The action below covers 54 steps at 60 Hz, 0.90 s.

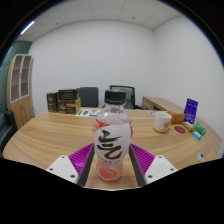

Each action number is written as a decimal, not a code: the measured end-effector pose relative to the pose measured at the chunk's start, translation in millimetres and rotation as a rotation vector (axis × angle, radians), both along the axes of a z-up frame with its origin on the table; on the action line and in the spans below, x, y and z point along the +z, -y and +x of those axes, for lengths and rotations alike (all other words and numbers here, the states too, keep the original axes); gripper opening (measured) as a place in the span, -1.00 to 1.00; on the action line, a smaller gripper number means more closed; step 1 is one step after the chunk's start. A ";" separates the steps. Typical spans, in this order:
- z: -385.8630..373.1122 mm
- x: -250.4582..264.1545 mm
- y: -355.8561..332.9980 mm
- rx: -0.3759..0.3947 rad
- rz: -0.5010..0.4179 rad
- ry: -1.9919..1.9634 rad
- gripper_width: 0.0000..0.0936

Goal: Pour water

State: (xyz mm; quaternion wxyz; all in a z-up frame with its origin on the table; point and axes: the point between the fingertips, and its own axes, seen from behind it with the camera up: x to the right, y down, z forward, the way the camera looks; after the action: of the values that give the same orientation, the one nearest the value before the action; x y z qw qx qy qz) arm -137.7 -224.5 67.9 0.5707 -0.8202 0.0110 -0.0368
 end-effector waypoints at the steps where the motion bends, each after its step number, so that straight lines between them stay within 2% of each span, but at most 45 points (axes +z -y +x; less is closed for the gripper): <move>1: 0.7 -1.9 -2.5 -0.002 -0.003 -0.004 0.43; 3: 0.9 -4.6 -7.2 -0.003 -0.003 -0.018 0.32; 6: -1.6 -7.4 -11.6 0.001 0.000 -0.045 0.05; 8: -1.2 -8.2 -13.5 -0.007 0.009 -0.057 0.03; 17: -3.5 -9.3 -15.8 -0.008 0.009 -0.082 -0.31; 24: -5.2 -5.5 -18.4 0.018 0.011 -0.075 -0.32; 32: -19.4 42.5 -39.5 0.045 0.040 -0.172 -0.32; 44: -23.3 140.4 -101.5 0.122 0.154 -0.655 -0.32; 50: -14.4 188.3 -130.5 0.146 0.183 -0.956 -0.32; 54: 15.3 194.3 -159.8 0.146 0.190 -1.123 -0.32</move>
State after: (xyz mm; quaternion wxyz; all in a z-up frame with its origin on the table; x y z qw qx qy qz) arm -122.4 -64.6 262.3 0.5495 -0.6579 0.2590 0.4451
